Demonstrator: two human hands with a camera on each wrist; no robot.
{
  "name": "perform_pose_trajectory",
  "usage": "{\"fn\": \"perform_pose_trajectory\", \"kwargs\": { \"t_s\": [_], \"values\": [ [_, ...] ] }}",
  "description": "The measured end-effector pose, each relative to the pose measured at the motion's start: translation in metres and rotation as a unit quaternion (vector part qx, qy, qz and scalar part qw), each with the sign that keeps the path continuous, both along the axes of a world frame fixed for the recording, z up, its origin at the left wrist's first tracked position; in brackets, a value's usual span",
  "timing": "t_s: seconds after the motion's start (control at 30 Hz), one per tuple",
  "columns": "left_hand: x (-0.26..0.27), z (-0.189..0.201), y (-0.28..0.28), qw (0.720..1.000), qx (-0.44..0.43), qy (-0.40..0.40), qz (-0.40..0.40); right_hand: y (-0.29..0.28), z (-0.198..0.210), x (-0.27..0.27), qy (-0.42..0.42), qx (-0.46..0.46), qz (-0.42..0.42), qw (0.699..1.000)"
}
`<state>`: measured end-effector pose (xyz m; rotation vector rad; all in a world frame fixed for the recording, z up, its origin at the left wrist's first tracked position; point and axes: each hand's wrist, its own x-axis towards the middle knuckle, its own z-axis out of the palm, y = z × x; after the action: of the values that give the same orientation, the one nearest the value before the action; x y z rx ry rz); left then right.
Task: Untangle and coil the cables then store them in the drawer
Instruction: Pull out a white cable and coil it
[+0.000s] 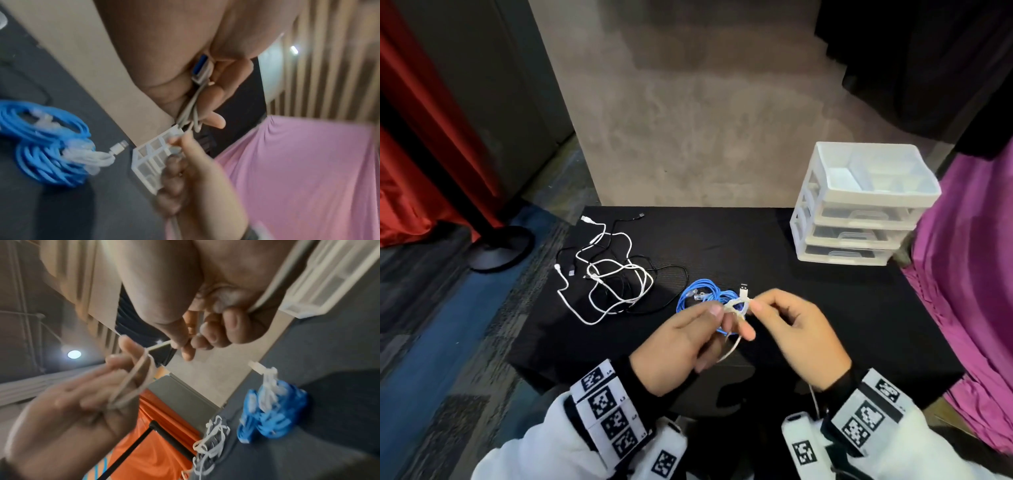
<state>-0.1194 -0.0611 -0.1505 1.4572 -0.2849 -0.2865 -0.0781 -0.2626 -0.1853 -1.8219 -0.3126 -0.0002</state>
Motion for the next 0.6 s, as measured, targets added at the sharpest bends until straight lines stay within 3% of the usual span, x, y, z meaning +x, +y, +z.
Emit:
{"fn": "perform_pose_trajectory", "kwargs": {
  "t_s": [0.07,0.17,0.23,0.33,0.47,0.5,0.6],
  "values": [
    [0.004,0.005,0.0,0.993,-0.094,0.035,0.059,0.005,-0.022,-0.008,0.03,-0.005,0.007,1.0],
    [0.014,0.01,0.004,0.98,-0.133,0.019,0.148,0.015,-0.048,-0.031,0.072,-0.033,0.031,0.996],
    [0.019,0.009,0.004,0.981,-0.088,-0.02,0.171,0.023,-0.05,-0.049,0.067,-0.07,0.083,0.992],
    [0.017,-0.01,0.002,0.976,0.081,-0.096,0.178,0.029,-0.027,-0.062,0.026,-0.118,0.155,0.98],
    [0.01,-0.031,0.008,0.911,0.345,-0.196,0.114,0.021,0.011,-0.05,0.024,-0.107,0.172,0.979],
    [0.007,-0.031,0.007,0.91,0.353,-0.196,0.096,0.017,0.018,-0.044,0.019,-0.098,0.163,0.982],
    [-0.004,-0.025,0.001,0.964,0.243,-0.106,0.033,0.003,0.032,-0.025,0.024,-0.066,0.128,0.989]
  ]
}}
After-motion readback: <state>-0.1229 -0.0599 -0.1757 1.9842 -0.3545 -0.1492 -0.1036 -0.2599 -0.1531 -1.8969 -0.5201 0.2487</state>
